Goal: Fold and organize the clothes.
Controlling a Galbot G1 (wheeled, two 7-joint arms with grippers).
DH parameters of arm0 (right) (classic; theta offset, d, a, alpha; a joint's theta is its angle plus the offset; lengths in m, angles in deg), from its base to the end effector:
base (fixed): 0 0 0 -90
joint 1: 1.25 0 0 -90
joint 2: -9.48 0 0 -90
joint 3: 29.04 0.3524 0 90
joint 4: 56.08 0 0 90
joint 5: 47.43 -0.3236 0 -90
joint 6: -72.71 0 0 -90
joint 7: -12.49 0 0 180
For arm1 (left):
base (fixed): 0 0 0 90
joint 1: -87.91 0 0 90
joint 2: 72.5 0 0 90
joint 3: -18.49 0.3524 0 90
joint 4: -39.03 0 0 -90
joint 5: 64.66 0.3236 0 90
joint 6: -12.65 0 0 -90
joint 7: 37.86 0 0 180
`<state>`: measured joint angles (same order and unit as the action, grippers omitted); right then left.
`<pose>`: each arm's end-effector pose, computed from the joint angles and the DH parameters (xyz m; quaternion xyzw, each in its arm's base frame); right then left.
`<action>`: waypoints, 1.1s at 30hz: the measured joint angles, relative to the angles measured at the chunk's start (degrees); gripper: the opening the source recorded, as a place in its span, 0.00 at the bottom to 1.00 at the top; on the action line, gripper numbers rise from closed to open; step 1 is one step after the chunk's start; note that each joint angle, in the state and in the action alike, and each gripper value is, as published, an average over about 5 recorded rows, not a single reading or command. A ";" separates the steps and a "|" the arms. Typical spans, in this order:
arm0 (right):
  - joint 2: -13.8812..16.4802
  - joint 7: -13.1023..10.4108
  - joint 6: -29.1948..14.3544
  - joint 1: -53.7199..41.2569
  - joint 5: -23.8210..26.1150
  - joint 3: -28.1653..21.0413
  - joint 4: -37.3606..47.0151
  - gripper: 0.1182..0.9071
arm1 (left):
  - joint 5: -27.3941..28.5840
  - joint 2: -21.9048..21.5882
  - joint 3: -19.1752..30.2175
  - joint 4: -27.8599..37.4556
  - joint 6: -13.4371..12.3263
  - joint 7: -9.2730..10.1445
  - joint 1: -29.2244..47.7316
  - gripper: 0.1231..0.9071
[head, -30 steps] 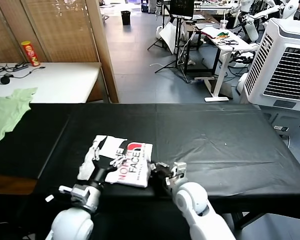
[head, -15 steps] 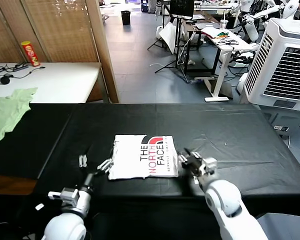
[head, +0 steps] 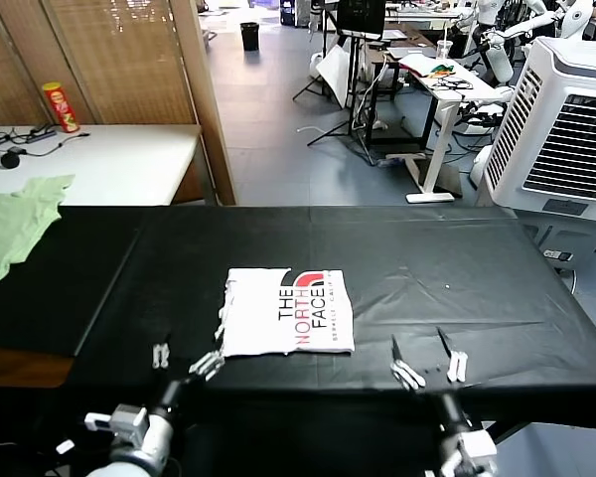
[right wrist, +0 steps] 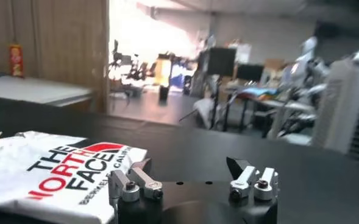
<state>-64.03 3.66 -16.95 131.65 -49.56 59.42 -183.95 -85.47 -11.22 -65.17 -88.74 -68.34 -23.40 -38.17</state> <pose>0.0854 -0.0371 -0.2833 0.0254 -0.9950 0.0861 0.0437 0.1178 0.0493 -0.2700 -0.0646 -0.9917 -0.0171 0.1098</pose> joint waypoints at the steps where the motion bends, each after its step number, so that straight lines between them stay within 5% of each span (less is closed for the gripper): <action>1: -0.19 -0.45 -0.86 2.12 0.33 0.58 -0.95 0.86 | -0.30 -0.33 -0.08 -0.37 0.31 0.22 -0.87 0.86; 9: -1.61 -3.54 -0.09 14.54 -0.16 1.97 -7.26 0.86 | -5.92 -3.22 -2.44 -4.42 4.98 4.15 -7.74 0.86; 33: -0.92 -4.31 6.53 16.05 -4.95 -0.72 -9.18 0.86 | -4.92 -3.48 -5.82 -6.92 3.82 2.73 -11.70 0.86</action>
<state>-64.94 -0.65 -10.42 147.70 -54.51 58.70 -193.13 -90.39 -14.70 -70.99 -95.66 -64.51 -20.67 -49.87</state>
